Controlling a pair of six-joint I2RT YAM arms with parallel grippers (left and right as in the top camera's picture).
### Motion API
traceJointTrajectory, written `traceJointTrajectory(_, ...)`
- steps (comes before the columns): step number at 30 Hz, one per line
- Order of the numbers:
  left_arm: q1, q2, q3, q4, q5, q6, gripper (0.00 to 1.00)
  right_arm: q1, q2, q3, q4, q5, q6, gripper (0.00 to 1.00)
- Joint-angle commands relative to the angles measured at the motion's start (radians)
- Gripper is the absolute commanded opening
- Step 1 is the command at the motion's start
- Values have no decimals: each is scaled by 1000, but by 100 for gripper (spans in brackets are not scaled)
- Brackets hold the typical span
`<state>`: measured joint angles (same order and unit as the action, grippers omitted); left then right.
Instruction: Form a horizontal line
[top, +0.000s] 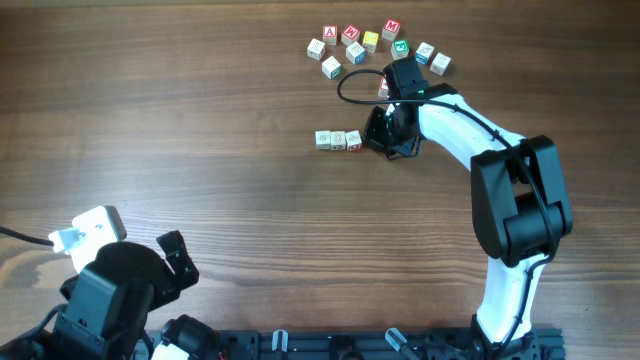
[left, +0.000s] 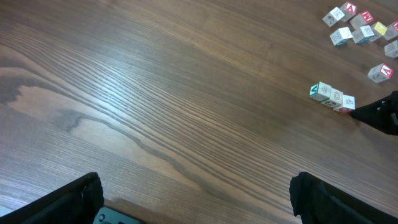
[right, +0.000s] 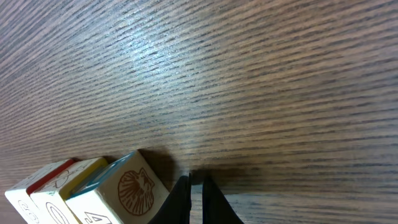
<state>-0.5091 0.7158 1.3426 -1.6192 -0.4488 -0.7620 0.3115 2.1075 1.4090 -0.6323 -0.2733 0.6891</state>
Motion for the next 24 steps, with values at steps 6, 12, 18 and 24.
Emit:
traceJointTrajectory(6, 3, -3, -2, 2, -13, -12, 100, 3, 29, -24, -24, -48, -7, 8)
traceJointTrajectory(12, 3, -3, -2, 2, -13, -12, 100, 3, 29, -24, -26, -78, -8, 8)
traceJointTrajectory(18, 3, -3, -2, 2, -13, -12, 100, 5, 29, -24, -35, -96, -8, 5)
traceJointTrajectory(24, 3, -3, -2, 2, -13, -12, 100, 6, 29, -24, -29, 8, -8, 4)
